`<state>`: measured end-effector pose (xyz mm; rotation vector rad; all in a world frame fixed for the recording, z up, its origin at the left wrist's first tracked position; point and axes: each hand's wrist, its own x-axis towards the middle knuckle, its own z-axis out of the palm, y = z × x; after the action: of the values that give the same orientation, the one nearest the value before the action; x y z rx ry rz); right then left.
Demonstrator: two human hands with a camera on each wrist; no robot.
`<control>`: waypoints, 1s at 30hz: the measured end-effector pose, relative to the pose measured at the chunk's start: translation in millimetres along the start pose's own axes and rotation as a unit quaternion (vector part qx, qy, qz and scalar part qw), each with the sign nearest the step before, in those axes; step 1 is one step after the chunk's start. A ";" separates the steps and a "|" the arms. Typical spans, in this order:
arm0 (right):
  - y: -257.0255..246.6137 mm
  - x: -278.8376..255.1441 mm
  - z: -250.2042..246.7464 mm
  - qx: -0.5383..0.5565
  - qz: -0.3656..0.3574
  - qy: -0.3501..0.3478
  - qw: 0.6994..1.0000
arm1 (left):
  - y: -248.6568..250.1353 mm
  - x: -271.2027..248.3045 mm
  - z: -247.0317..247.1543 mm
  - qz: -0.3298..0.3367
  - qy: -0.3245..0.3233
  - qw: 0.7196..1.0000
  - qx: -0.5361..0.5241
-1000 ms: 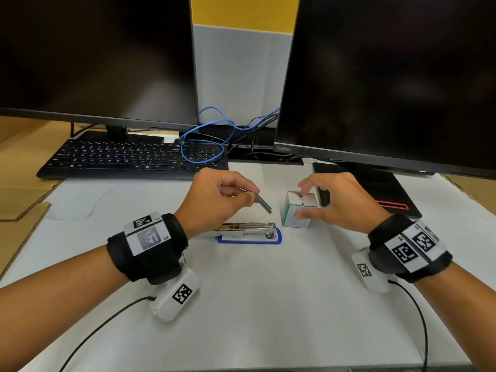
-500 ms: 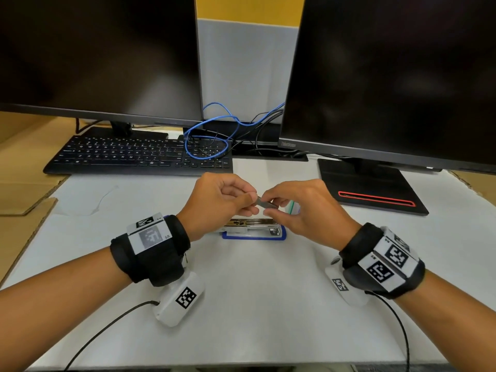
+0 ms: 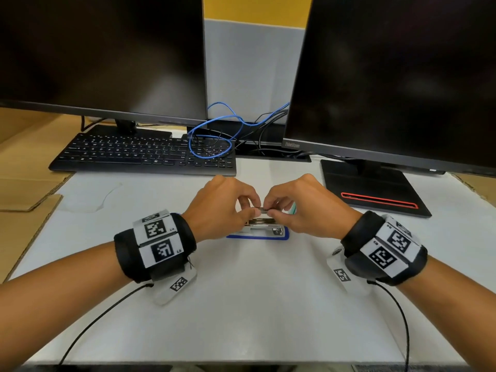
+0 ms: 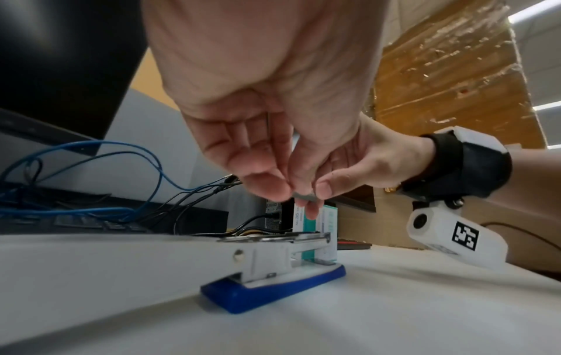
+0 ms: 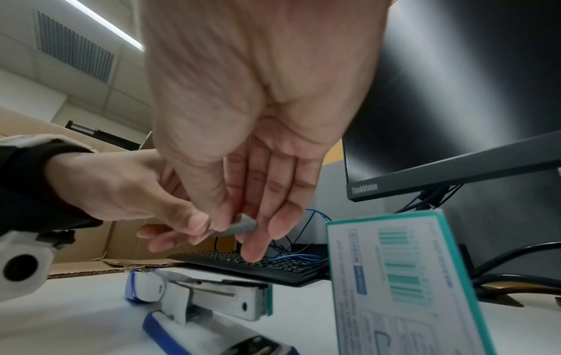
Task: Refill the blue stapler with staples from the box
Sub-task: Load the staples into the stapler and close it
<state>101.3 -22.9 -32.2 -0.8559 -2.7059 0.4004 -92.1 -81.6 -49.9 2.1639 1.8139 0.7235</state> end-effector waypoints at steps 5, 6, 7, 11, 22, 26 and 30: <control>-0.2 2.0 -1.4 0.021 0.015 -0.051 0.998 | 3.3 0.1 1.5 0.006 -0.023 0.998 0.060; 0.6 2.3 -1.1 0.021 0.017 -0.062 0.998 | 4.1 0.2 2.5 0.006 -0.030 0.997 0.070; 1.1 2.6 -0.7 0.016 0.018 -0.070 0.997 | 4.9 0.5 3.5 0.009 -0.038 0.996 0.084; 0.4 3.4 0.5 -0.004 0.011 -0.074 0.997 | 4.9 3.7 4.7 0.036 -0.070 0.987 0.138; 3.5 3.9 6.1 -0.041 0.040 -0.059 0.997 | 4.9 9.3 10.2 0.044 -0.094 0.980 0.171; 2.5 4.7 8.0 -0.053 0.038 -0.057 0.996 | 2.9 10.6 11.2 0.040 -0.097 0.980 0.171; 0.2 4.3 9.5 -0.064 0.032 -0.060 0.996 | 1.5 11.1 12.5 0.038 -0.098 0.978 0.178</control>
<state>94.8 -21.9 -40.3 -0.9851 -2.8473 0.3026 -83.3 -69.4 -57.4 2.4323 1.8802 0.1934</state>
